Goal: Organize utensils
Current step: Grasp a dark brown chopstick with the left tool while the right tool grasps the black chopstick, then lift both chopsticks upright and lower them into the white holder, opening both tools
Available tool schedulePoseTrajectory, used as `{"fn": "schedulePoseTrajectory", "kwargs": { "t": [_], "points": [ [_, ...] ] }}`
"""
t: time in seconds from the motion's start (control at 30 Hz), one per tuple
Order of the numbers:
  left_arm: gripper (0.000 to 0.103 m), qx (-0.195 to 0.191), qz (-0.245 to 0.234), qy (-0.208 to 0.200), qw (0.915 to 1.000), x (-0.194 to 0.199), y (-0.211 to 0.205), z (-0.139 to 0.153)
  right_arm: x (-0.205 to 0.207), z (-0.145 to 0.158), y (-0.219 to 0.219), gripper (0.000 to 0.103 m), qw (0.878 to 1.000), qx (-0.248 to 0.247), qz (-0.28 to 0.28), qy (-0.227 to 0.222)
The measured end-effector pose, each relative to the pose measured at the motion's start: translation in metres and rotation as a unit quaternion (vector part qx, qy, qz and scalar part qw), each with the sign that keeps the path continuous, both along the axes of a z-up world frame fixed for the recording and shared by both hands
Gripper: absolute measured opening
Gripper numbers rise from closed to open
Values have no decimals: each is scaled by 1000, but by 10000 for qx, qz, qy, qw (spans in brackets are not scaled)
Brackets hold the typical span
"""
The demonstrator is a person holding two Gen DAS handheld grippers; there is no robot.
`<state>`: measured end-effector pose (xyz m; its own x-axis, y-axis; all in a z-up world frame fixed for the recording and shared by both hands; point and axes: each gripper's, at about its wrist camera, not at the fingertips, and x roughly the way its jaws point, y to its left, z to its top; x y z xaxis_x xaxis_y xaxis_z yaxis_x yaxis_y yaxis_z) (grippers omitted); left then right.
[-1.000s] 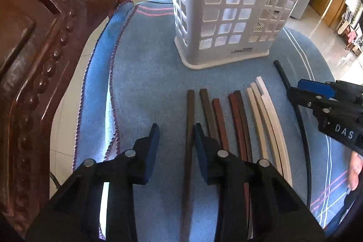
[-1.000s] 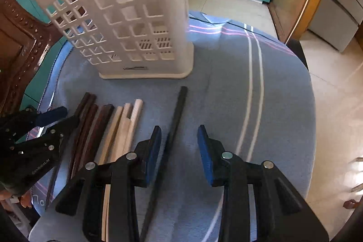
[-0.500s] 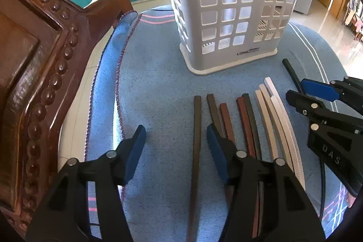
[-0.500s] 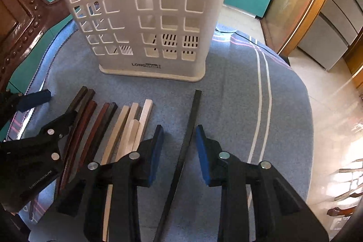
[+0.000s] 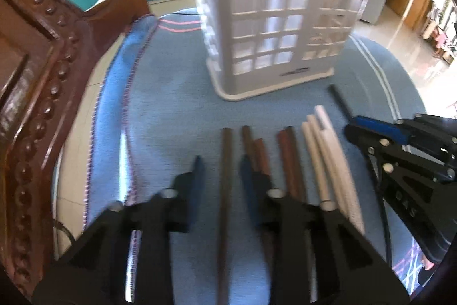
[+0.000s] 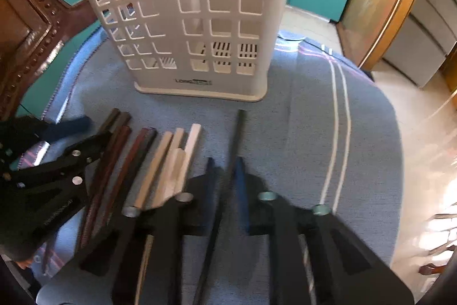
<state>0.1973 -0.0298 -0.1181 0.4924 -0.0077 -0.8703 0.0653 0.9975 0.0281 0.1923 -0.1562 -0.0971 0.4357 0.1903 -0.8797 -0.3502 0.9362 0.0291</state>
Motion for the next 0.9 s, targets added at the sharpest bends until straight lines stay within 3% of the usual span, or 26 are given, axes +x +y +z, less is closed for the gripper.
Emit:
{"fn": "schedulePoseTrajectory", "kwargs": {
  "t": [0.07, 0.27, 0.5, 0.77, 0.9],
  "points": [
    [8, -15, -74, -36, 10000, -5, -5, 2, 1, 1, -5, 7, 9998, 191, -31, 52],
    [7, -214, -96, -299, 9993, -17, -4, 19, -6, 21, -10, 6, 9989, 382, 3, -283],
    [7, -453, -79, -1177, 9920, -56, 2, 89, -37, 85, -24, 6, 9924, 853, 252, -854],
    [7, -851, -77, -2484, 9649, -113, 11, 203, -70, 173, -59, 6, 9746, 1530, 518, -1549],
    [7, -1340, 110, -3277, 9352, -123, 31, 263, -77, 226, -77, 6, 9567, 2027, 534, -2021]
  ]
}}
